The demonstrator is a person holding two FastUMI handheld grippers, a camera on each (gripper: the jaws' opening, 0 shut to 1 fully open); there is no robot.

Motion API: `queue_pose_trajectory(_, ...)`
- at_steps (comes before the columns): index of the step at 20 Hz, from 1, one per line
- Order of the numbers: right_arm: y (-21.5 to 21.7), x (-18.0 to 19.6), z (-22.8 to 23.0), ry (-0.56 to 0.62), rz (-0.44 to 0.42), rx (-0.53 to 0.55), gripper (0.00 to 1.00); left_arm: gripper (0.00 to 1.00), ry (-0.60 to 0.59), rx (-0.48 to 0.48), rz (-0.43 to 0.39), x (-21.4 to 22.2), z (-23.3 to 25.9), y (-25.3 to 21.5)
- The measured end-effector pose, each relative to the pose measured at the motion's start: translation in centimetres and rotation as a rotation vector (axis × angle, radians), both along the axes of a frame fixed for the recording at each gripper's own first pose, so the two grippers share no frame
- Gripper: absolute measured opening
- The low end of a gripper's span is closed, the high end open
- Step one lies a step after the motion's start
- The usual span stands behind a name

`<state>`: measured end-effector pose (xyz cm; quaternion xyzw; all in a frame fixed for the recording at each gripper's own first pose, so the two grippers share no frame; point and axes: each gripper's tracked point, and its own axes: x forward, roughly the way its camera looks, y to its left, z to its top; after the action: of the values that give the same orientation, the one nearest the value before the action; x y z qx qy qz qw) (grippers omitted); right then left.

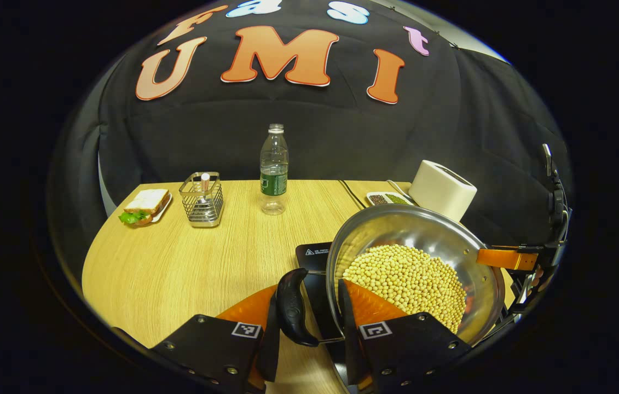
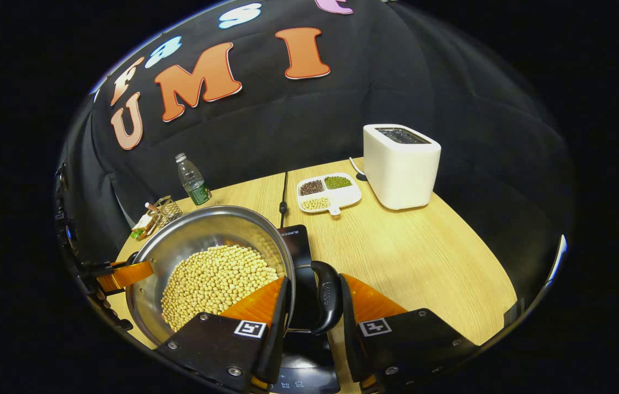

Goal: First push the handle of the pot to place it horizontally, then grasp the pot with both hands and set it on the induction cooktop.

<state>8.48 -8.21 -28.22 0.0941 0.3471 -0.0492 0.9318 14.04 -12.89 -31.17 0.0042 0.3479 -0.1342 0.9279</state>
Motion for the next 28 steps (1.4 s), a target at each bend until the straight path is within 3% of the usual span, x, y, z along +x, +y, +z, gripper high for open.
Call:
queue_pose_trajectory(4, 0.2, 0.2, -0.6, 0.012, -0.004, 0.019, 0.48, 0.50, 0.020, 0.002, 0.007, 0.2, -0.8, 0.0)
queue_pose_trajectory(5, 0.1, 0.1, -0.5, 0.014, -0.007, 0.022, 0.43, 0.50, 0.023, -0.005, 0.010, 0.4, -0.8, 0.1)
queue_pose_trajectory(8, 0.3, 0.1, -0.4, 0.013, -0.008, 0.036, 0.52, 0.51, 0.026, 0.008, 0.020, 0.3, -0.9, 0.3)
queue_pose_trajectory(10, 0.2, 0.1, 0.2, -0.003, -0.016, 0.048, 0.56, 0.53, -0.066, 0.049, 0.007, 1.1, 1.5, 0.2)
queue_pose_trajectory(11, -0.1, 0.2, 1.3, -0.027, -0.026, 0.050, 0.58, 0.57, -0.116, 0.055, 0.002, 1.6, 3.2, 0.0)
queue_pose_trajectory(13, -0.6, 0.2, 3.8, -0.083, -0.040, 0.040, 0.65, 0.55, -0.178, 0.055, 0.009, 1.6, 6.1, 0.3)
queue_pose_trajectory(14, -0.9, 0.0, 5.3, -0.116, -0.044, 0.028, 0.80, 0.62, -0.201, 0.040, 0.016, 1.3, 7.5, 0.2)
queue_pose_trajectory(15, -1.0, -0.3, 7.1, -0.150, -0.047, 0.014, 0.87, 0.69, -0.225, 0.037, 0.034, 1.1, 9.2, 0.7)
queue_pose_trajectory(16, -1.3, -0.8, 8.9, -0.185, -0.049, -0.006, 0.95, 0.69, -0.258, 0.044, 0.060, 0.9, 11.0, 1.7)
queue_pose_trajectory(18, -1.3, -2.0, 12.6, -0.257, -0.043, -0.042, 0.95, 0.70, -0.331, 0.060, 0.097, 0.2, 14.7, 2.9)
queue_pose_trajectory(19, -1.2, -2.7, 14.6, -0.297, -0.037, -0.060, 0.95, 0.81, -0.373, 0.063, 0.111, -0.5, 16.9, 3.7)
queue_pose_trajectory(20, -1.1, -3.3, 16.4, -0.332, -0.033, -0.076, 0.95, 0.84, -0.405, 0.068, 0.123, -1.1, 18.8, 4.2)
queue_pose_trajectory(24, -0.5, -6.6, 24.0, -0.491, -0.019, -0.136, 0.95, 0.84, -0.553, 0.066, 0.163, -5.2, 26.9, 6.9)
queue_pose_trajectory(28, 0.4, -10.6, 28.7, -0.591, -0.007, -0.167, 0.95, 0.84, -0.659, 0.046, 0.181, -10.0, 32.5, 9.4)
